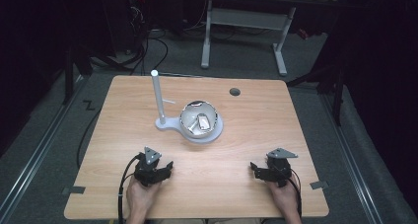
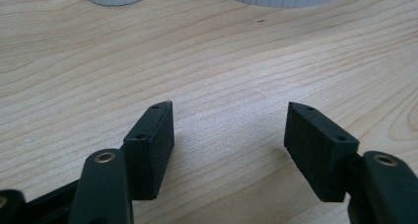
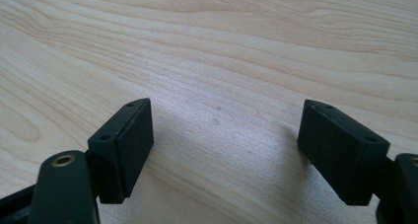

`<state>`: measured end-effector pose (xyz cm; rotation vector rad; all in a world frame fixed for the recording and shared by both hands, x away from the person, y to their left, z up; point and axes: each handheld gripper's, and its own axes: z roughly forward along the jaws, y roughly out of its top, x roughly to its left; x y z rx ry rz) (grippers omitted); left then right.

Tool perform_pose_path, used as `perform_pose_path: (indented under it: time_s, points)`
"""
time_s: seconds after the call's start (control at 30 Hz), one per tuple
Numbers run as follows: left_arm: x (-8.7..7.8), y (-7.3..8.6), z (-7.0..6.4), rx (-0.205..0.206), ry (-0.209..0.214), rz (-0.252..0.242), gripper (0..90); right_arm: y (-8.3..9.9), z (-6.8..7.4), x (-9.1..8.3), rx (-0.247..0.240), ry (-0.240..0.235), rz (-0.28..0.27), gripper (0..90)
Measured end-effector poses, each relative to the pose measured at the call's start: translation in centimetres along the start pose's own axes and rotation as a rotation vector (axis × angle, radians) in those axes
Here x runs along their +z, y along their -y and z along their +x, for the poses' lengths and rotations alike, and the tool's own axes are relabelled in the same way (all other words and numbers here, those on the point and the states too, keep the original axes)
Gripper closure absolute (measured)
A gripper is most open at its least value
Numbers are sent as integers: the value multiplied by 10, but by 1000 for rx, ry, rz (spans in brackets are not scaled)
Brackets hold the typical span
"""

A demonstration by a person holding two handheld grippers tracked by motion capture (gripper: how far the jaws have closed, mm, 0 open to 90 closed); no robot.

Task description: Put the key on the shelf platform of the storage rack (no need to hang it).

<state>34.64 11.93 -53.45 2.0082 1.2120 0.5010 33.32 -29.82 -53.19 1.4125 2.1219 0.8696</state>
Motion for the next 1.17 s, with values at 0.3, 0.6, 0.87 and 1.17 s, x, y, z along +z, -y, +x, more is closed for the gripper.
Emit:
perform_pose_path:
  time_s: [0.3, 0.6, 0.87, 1.17]
  points:
    - [2, 1, -1, 16, -15, 3, 358, 0, 0, 0, 0, 0, 0, 219]
    - [2, 1, -2, 15, -20, 0, 340, 0, 0, 0, 0, 0, 0, 219]
    - [2, 1, -2, 12, -20, 2, 324, 0, 0, 0, -3, 0, -2, 219]
    - [2, 1, -3, 12, -21, 2, 319, 0, 0, 0, -1, 0, 0, 218]
